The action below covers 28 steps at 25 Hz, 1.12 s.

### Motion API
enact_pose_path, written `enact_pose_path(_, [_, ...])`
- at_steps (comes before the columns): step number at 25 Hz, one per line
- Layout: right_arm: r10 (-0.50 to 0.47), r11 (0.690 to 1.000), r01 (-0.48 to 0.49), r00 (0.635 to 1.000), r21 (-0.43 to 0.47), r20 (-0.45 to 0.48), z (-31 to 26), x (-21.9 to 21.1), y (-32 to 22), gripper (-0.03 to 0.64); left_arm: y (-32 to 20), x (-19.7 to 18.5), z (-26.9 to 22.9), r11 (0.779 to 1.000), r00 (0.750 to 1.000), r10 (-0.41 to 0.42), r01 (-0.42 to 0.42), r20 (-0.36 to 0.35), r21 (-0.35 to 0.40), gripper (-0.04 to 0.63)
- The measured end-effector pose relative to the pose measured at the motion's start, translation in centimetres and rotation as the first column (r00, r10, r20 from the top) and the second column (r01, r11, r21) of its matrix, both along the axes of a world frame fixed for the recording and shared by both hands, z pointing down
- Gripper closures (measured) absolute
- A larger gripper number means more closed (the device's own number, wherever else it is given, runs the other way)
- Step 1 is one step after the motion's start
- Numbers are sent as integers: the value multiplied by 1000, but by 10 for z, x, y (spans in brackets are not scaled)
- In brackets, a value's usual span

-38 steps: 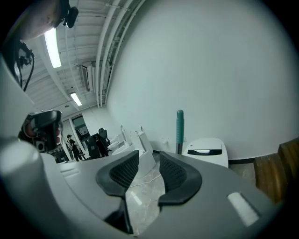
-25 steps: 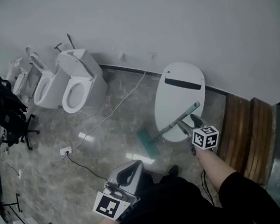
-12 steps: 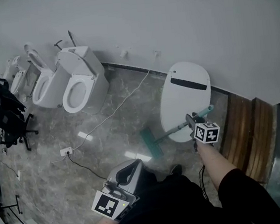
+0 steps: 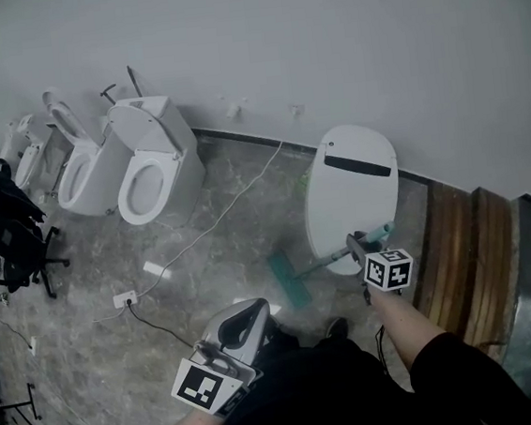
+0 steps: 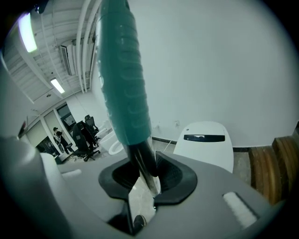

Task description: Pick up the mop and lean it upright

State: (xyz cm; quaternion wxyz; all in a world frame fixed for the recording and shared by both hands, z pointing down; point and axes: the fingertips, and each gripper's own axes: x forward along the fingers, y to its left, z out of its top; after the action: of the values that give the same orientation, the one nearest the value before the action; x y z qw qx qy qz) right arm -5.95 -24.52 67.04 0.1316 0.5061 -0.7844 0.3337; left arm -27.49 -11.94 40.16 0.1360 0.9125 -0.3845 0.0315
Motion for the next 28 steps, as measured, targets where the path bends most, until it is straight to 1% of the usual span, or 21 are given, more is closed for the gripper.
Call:
enact_pose_path(4, [-46,999,46,999,-10,-10,-4,-22,10,522,-3,-10,-6,1000,1000,-5,6,-18,19,575])
enact_pose_path(8, [-51,999,51,999,-16,-11,-9,-28,10,522,-7,-16,-9,999,999,0,1,-35,32,575])
enact_pose_path(15, [-74,997,74,997,6,0,-24,-37,14,522,-14,-15,-16,999,997,26,-23,-71,47,577])
enact_pose_path(22, [-76,997,76,997,29,17,-45,-32,33,522,-17,-4,-13,995,993,89,-85,-82,57,575])
enact_pose_path(28, [-28,999,26,999,46,33,-63,-14,61,522,-17,14,-19,983,977,177,-169,-119,73,575])
